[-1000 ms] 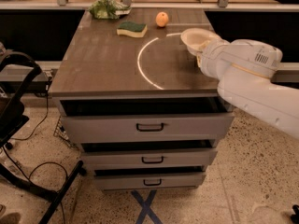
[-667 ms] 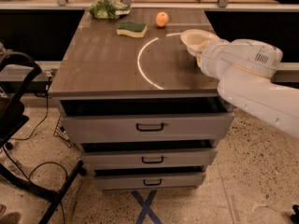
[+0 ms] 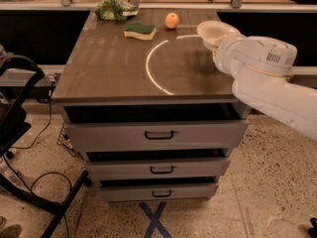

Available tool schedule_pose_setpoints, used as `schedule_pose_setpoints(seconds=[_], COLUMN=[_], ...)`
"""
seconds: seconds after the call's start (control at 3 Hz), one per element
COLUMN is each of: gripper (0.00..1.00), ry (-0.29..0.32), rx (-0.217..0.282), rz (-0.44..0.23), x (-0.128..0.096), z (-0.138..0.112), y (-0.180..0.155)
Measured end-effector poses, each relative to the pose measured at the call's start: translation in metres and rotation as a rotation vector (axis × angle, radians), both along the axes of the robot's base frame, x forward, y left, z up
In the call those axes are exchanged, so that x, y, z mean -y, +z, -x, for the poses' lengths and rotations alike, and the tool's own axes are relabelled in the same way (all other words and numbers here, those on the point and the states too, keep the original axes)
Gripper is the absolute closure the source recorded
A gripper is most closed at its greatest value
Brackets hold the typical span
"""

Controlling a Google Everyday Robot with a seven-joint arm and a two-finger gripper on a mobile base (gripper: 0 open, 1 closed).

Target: Move paper bowl near orange

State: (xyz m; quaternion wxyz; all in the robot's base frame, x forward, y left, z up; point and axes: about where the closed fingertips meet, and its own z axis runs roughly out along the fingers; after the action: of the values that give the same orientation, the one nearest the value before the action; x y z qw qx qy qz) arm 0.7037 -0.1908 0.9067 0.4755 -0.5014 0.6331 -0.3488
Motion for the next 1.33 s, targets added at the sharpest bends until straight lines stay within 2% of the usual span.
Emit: schedule_pose_setpoints(seconds=[0.33,0.67,1.0,1.33], gripper=[1.00,1.00,1.00,1.00], ry=[-0.035,0.086,0.167,0.153], rx=[0.092,0.191,0.261,0.335], rz=[-0.060,0.037,0.105,0.114], x=[0.022,0.010,0.003,0.021], z=[-0.055,-0.144,-0.194,-0.206], y=[0.012,-0.007,0.003,0.045])
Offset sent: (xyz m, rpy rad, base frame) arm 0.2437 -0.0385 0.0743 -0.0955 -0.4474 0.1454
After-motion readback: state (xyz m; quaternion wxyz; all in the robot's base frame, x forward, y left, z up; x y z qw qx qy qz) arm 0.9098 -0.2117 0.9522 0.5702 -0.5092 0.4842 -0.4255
